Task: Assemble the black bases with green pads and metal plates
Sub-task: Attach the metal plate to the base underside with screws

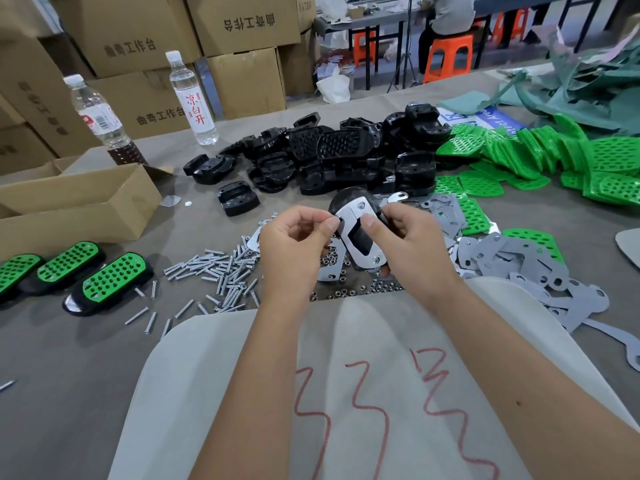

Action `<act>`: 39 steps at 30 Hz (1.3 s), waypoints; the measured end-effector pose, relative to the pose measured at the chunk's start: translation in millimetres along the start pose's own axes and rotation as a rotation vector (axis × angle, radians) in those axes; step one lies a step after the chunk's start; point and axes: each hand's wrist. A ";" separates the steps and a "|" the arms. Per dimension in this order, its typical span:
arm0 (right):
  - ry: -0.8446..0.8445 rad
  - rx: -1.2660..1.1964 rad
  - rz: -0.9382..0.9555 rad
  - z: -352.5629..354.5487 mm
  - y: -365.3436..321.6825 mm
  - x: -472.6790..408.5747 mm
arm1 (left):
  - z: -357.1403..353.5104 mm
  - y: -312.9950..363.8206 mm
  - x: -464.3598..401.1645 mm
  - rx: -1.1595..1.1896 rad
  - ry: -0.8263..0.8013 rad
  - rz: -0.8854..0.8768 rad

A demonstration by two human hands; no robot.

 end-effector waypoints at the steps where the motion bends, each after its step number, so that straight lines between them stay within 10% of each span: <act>1: 0.000 0.005 0.003 -0.1 -0.2 0.0 | -0.1 -0.1 -0.1 0.002 0.003 -0.003; 21: -0.019 0.003 -0.018 1.0 -3.6 2.2 | -9.8 2.1 9.5 -0.378 0.210 -0.325; 39: -0.010 -0.012 0.008 -1.4 -1.7 3.1 | -9.9 0.7 6.3 -0.410 0.154 -0.277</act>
Point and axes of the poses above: each hand's wrist, its own x-axis away from the middle knuckle, its own z-axis out of the back of the hand, y = z × x, and after that the axes turned 1 degree about -y, right-handed
